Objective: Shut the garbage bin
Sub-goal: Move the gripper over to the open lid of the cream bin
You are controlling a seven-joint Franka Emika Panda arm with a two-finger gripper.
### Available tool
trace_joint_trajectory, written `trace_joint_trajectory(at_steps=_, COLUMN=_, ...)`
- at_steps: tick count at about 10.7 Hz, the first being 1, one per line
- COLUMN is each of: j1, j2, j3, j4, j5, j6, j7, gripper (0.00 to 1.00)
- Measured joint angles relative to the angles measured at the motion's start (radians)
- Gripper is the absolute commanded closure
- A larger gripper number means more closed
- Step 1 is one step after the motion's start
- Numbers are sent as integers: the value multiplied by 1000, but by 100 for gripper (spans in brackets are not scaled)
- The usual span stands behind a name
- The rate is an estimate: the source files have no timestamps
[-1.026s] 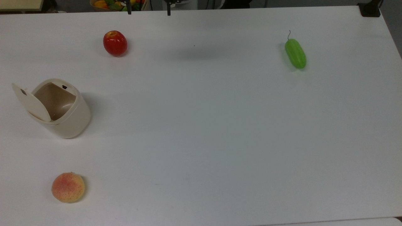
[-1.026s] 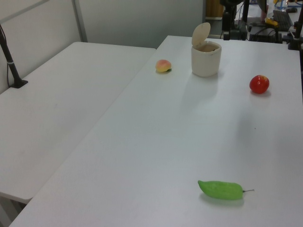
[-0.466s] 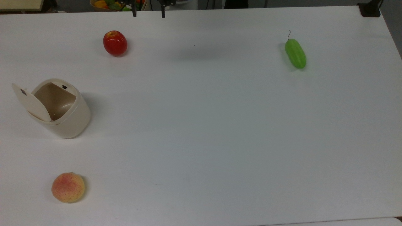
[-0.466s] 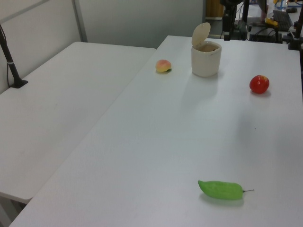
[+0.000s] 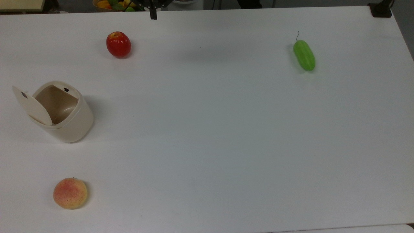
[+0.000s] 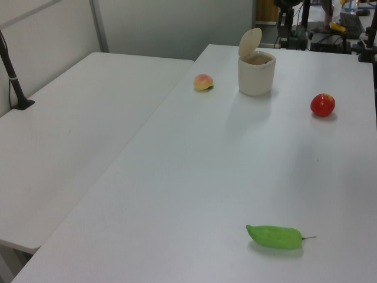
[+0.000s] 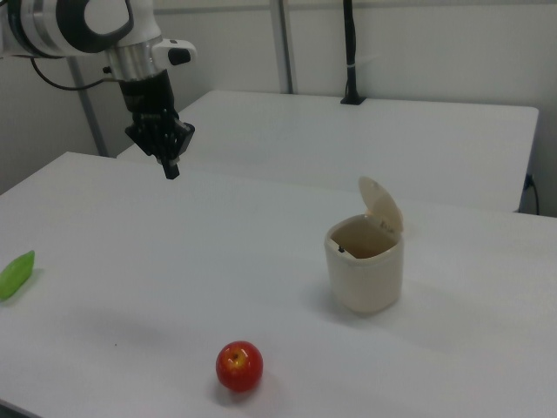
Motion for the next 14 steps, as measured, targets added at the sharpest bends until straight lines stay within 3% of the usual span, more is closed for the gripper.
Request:
trace_joint_trajectory(at_steps=4, j1=0, j2=0, j3=0, j4=0, j5=0, j6=0, j7=3, gripper=100)
trace_joint_trajectory(at_steps=7, j1=-19, j2=2, j3=-7, j4=1, j5=0, j6=45, j7=127, gripper=100)
trace_joint_trajectory(at_steps=10, j1=-115, j2=24, j3=-12, j4=0, j5=0, j6=196, j7=241, gripper=100)
trace_joint_trajectory(at_steps=14, j1=-243, j2=92, j3=-15, j4=0, j5=0, j6=419, j7=282, gripper=100)
